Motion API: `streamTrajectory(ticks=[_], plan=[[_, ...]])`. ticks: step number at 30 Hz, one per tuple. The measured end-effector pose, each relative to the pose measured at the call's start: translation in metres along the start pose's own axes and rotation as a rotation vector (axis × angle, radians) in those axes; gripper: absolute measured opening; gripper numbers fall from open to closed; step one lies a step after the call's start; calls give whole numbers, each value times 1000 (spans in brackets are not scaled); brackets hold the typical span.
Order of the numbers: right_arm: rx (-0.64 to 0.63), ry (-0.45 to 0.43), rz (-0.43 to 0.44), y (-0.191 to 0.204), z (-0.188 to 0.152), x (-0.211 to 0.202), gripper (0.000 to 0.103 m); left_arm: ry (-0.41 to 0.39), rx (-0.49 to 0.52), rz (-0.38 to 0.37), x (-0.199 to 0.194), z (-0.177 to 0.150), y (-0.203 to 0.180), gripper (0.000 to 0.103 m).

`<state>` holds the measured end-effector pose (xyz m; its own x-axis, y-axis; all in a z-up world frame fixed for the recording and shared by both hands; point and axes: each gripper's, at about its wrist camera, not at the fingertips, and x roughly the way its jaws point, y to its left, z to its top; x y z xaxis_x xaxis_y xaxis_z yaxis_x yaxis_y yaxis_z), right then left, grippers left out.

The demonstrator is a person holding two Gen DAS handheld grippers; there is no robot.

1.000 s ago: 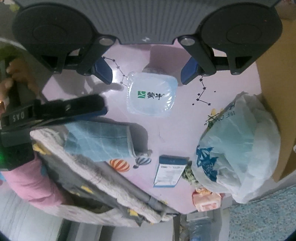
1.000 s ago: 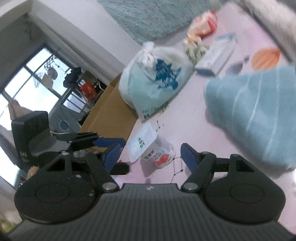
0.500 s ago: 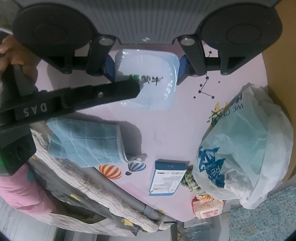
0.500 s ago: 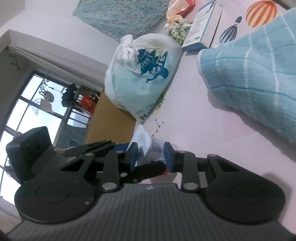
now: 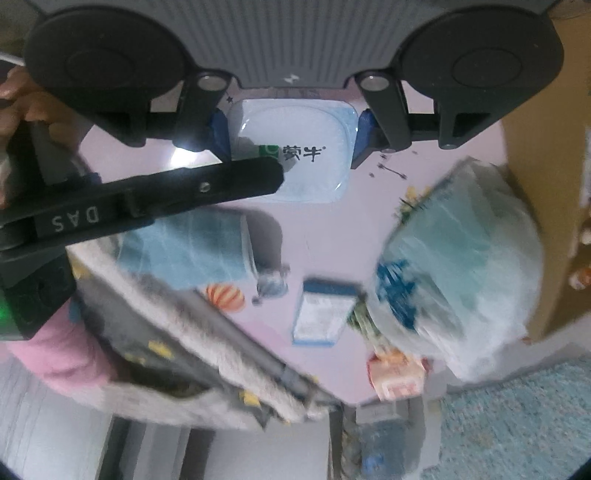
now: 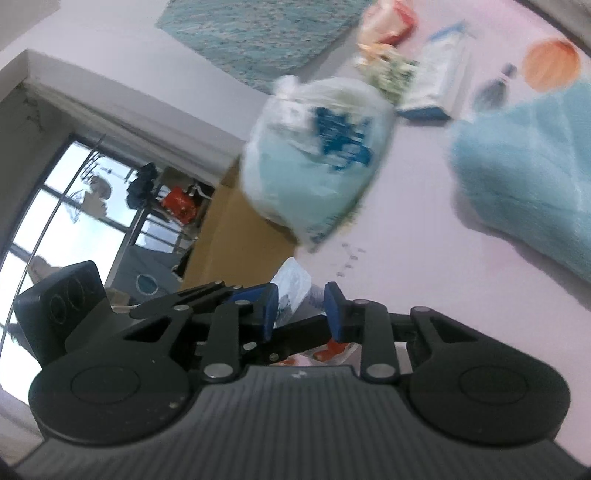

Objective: Organize soft objects
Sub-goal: 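Carry both cups over the cardboard box and open both grippers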

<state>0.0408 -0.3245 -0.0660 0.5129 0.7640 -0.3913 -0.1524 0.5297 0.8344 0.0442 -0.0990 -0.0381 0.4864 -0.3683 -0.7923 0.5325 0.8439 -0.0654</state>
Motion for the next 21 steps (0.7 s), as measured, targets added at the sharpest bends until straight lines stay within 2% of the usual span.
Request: streamTrajectory(ticks=[5,8,12,17,21], plan=[[-117,7,50,59,20,16,27,-99,-98,24,-54,8,35,63],[-186,31,98,99,35,41,27,-146,-175,46,-86,11,68,63],[-259,85,145,148,51,85,27,-193,-238,117,-122,10,111,63],[-288,178,179,199,67,152,28,-199,-336,189,-148,4,172,63],[-290,282,169,226,71,215,29,-156,-430,228,-151,-14,223,63]])
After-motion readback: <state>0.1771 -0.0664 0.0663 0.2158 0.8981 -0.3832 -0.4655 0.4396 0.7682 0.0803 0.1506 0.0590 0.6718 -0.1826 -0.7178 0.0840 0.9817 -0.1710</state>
